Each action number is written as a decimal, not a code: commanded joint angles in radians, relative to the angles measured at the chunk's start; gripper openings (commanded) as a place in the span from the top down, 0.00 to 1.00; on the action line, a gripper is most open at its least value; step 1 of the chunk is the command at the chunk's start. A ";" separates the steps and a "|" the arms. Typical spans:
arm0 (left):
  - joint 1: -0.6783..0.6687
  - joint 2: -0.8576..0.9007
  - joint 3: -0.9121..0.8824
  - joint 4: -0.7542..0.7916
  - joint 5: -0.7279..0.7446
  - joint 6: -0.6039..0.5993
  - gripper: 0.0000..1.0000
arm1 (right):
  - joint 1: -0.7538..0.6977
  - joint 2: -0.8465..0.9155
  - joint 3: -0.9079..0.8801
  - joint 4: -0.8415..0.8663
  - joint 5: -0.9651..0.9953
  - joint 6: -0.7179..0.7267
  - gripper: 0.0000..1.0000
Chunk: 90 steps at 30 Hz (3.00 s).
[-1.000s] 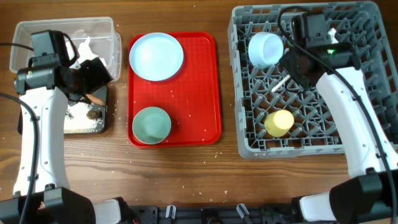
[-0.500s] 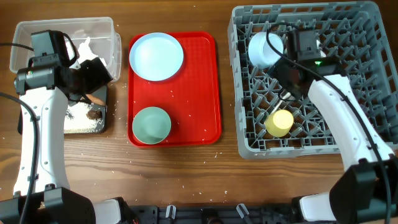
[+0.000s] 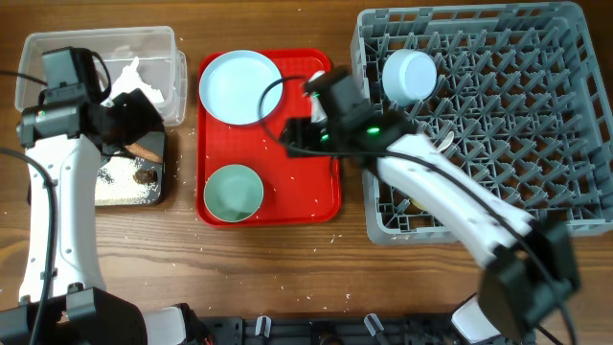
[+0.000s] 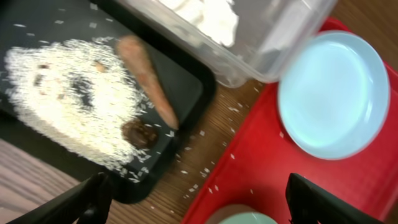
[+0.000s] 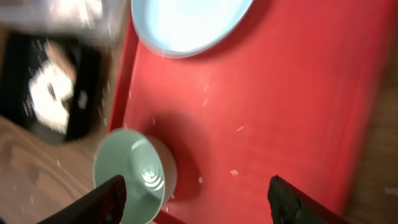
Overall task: Sort waste into correct bins and load items into the dishwasher rack
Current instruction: 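Reach the right gripper to the green bowl and grasp its rim, then carry the green bowl into the rack and release it, then reach the right gripper to the light-blue plate and grasp its edge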
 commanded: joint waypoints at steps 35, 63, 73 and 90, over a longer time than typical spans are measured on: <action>0.078 0.006 0.011 -0.016 -0.048 -0.050 0.00 | -0.065 -0.232 0.010 -0.222 0.662 0.072 0.95; 0.078 0.006 0.011 -0.016 -0.048 -0.050 0.00 | -0.064 0.101 -0.011 -0.373 1.261 -0.213 0.96; 0.078 0.006 0.011 -0.016 -0.048 -0.050 0.00 | -0.026 0.101 -0.010 -0.382 1.144 -0.315 0.96; 0.078 0.006 0.011 -0.016 -0.048 -0.050 0.00 | 0.031 -0.049 0.133 -0.433 0.929 -0.307 0.00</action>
